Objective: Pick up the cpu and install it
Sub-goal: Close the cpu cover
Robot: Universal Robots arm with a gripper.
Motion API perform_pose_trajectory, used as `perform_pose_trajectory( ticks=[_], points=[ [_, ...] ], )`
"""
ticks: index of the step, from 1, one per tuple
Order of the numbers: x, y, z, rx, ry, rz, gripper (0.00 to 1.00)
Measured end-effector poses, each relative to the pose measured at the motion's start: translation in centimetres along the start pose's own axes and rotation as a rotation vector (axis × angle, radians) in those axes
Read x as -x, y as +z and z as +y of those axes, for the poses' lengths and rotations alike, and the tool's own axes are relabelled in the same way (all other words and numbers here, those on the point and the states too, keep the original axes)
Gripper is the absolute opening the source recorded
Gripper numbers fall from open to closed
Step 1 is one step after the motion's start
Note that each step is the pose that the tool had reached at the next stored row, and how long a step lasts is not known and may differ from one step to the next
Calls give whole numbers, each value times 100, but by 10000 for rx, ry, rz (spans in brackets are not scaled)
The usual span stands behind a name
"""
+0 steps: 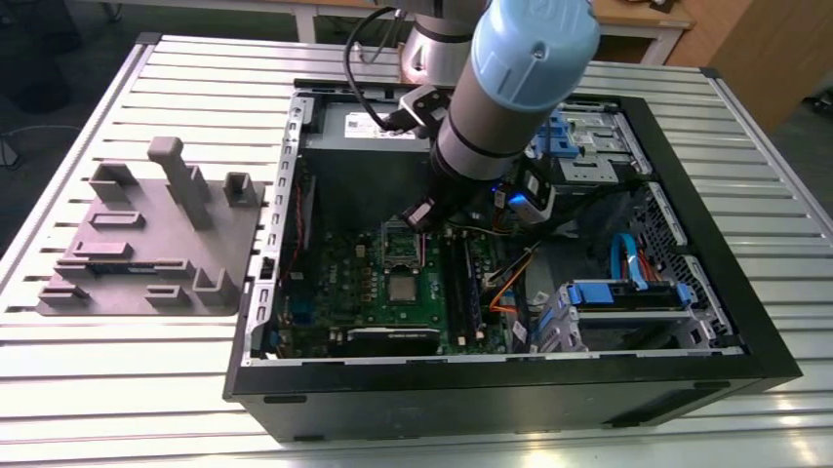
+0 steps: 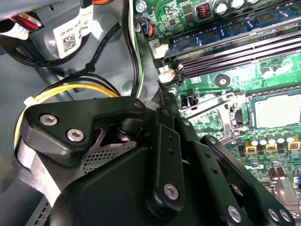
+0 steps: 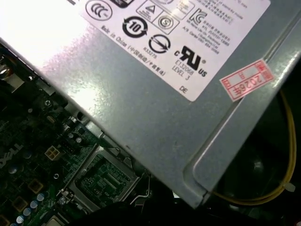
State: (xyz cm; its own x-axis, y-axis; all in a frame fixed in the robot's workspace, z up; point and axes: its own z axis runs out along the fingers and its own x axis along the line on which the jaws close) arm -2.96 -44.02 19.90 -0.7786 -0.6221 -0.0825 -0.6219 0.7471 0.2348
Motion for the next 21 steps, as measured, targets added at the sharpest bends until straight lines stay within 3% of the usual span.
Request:
perform_pose_trajectory(
  ticks=[5, 11, 21],
  points=[
    [0, -3, 1, -88, -33, 82, 10],
    [-3, -26, 12, -248, -134, 248, 10],
    [7, -142, 46, -325, -397, 389, 10]
  ],
)
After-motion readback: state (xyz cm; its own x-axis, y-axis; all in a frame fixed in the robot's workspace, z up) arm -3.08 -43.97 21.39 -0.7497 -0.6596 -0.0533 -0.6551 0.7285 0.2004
